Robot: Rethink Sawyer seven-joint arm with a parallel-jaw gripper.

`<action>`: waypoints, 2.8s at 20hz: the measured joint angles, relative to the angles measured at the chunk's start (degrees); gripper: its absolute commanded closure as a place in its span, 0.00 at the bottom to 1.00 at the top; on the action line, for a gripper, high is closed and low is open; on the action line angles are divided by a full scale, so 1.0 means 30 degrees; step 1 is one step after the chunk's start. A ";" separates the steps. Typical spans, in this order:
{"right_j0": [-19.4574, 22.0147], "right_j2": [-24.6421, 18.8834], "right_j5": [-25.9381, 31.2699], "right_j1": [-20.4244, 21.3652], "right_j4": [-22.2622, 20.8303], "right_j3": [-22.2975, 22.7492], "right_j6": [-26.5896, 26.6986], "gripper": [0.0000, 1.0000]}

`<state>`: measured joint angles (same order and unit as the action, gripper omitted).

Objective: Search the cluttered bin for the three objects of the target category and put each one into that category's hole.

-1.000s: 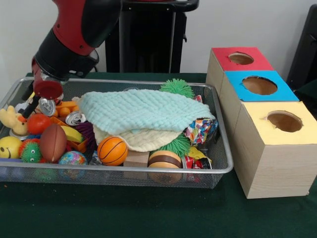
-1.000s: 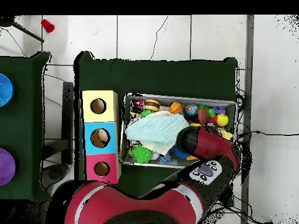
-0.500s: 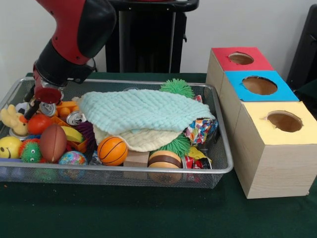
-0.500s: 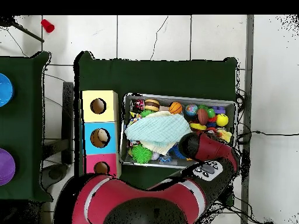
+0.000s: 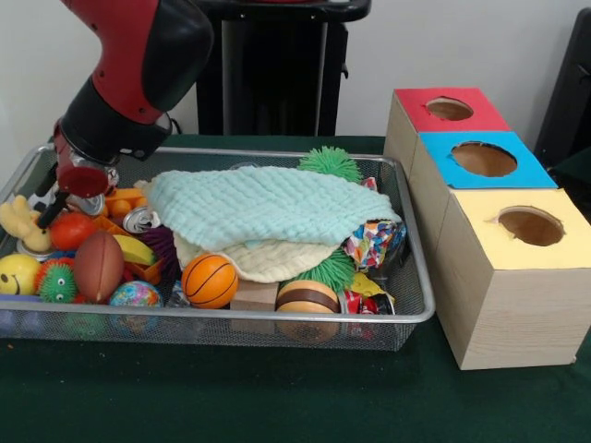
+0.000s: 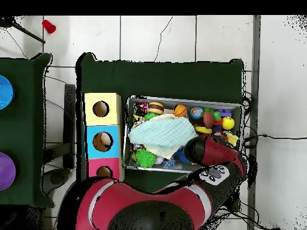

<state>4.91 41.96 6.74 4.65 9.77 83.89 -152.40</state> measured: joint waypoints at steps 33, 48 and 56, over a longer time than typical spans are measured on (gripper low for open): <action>0.1912 -0.0709 -0.1649 -0.0438 -0.0004 -0.0503 0.0000 0.00; 0.2478 -0.1429 -0.1649 0.0138 -0.0259 -0.0797 0.0000 1.00; 0.2303 -0.1509 -0.1163 0.0727 -0.0738 -0.0694 0.0000 1.00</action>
<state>11.82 37.43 3.25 6.83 7.56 81.81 -152.40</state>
